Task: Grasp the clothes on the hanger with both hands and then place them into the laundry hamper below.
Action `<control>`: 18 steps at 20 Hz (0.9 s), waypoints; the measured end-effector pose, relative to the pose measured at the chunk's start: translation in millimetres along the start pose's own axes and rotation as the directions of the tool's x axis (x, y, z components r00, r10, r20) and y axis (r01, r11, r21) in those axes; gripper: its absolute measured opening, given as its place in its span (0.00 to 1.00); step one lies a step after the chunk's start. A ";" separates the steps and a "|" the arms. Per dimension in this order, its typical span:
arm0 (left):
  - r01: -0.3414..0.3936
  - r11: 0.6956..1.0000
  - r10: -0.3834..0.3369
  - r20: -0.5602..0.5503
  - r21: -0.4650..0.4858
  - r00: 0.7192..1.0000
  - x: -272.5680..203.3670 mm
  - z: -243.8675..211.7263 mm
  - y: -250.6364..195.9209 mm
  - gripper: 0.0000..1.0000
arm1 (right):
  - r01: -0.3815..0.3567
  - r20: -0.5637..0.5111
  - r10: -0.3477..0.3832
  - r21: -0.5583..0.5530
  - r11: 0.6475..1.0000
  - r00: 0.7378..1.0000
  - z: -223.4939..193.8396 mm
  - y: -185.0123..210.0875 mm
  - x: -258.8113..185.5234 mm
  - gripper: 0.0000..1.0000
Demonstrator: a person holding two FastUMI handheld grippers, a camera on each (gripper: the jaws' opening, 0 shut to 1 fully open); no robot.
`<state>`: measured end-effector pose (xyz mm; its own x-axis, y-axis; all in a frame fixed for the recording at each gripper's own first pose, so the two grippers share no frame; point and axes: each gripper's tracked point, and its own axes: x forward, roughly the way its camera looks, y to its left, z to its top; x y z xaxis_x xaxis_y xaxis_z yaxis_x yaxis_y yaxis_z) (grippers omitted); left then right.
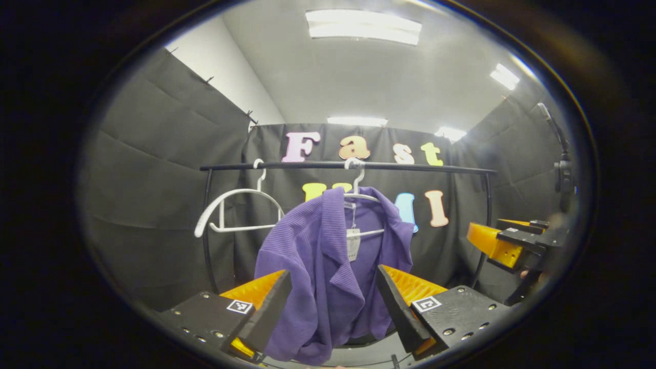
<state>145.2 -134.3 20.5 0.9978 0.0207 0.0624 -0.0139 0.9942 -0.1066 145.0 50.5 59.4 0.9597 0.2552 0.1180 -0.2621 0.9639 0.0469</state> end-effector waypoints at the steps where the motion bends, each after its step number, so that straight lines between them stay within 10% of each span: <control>1: -0.004 1.000 0.004 -0.007 -0.002 1.000 7.4 -4.4 -3.9 1.00 | -0.018 -0.002 0.018 0.011 1.000 1.000 -1.6 2.1 8.5 0.95; 18: -0.187 0.980 0.188 -0.011 0.071 0.982 121.5 -39.8 -6.6 0.96 | -0.303 -0.041 0.307 0.087 0.949 0.951 -48.1 55.4 143.0 0.94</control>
<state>269.1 -142.6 -10.7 0.9780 0.2063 0.0299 -0.2049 0.9777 -0.0457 272.6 144.1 31.2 0.8359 0.5421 0.0861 -0.5485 0.8308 0.0945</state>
